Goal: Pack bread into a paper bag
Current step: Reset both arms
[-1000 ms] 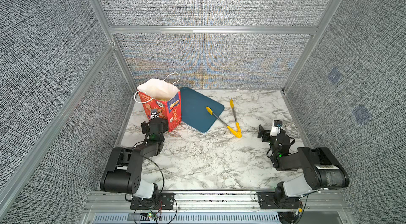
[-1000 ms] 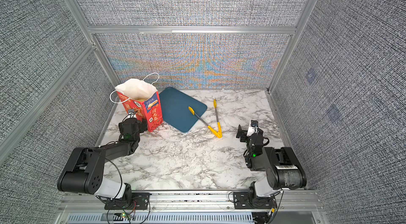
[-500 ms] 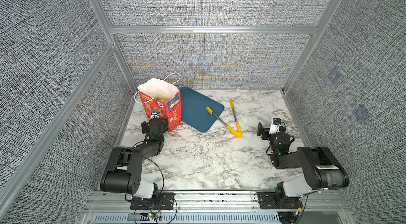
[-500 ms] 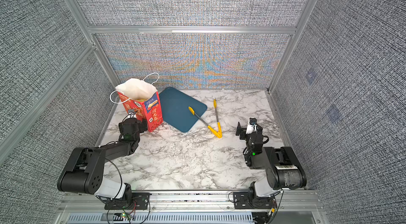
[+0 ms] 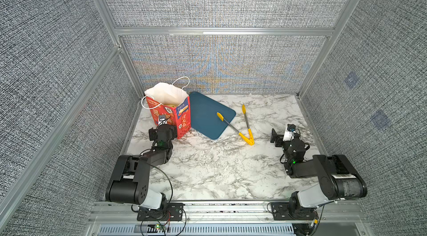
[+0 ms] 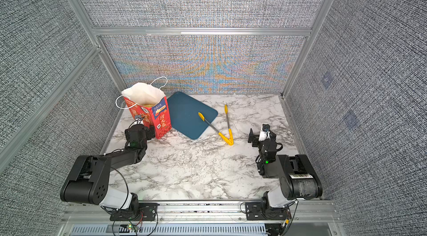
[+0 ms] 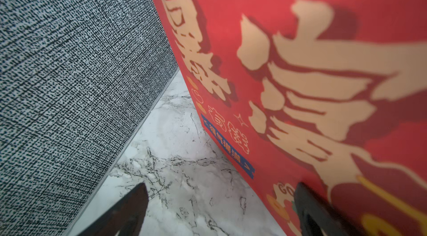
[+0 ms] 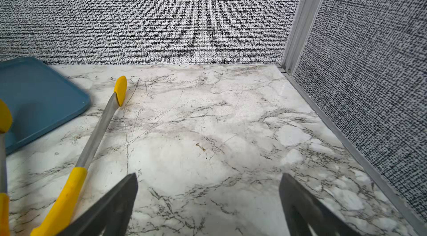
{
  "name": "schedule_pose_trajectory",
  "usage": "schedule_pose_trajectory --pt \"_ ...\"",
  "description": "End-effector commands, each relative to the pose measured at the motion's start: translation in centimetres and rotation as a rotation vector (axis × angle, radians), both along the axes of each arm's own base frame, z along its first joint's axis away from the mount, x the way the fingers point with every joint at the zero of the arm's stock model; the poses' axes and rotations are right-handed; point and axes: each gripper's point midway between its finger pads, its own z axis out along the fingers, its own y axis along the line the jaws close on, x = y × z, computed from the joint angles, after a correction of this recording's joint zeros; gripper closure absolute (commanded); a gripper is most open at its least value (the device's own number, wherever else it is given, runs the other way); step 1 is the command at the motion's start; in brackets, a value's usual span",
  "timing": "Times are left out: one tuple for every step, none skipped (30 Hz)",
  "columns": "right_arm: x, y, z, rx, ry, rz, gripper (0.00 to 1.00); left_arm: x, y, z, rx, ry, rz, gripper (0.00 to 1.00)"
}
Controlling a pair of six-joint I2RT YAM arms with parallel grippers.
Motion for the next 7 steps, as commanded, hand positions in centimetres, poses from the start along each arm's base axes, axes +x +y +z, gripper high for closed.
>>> schedule_pose_trajectory --pt "0.20 -0.05 0.63 -0.004 -0.022 -0.005 0.02 0.01 -0.30 0.05 -0.013 -0.003 -0.014 0.00" --pt "0.20 -0.01 0.61 -0.004 -0.021 -0.003 0.03 0.03 -0.32 0.06 -0.014 -0.003 -0.015 0.00" --pt "0.20 -0.05 0.61 -0.004 -0.022 -0.004 0.02 0.03 -0.31 0.06 -0.013 -0.003 -0.014 0.00" --pt "0.23 -0.07 0.66 -0.005 -0.023 -0.005 0.02 0.03 -0.31 0.03 -0.013 -0.002 -0.014 0.00" --pt "0.23 -0.08 0.61 -0.006 -0.021 -0.006 0.03 0.04 -0.33 0.05 -0.013 -0.003 -0.015 0.00" --pt "0.25 -0.02 0.57 -0.006 -0.019 -0.004 0.02 0.03 -0.31 0.06 -0.013 -0.003 -0.014 0.00" --pt "0.26 -0.03 0.52 -0.006 -0.017 -0.004 0.03 0.03 -0.31 0.07 -0.013 -0.003 -0.014 0.00"
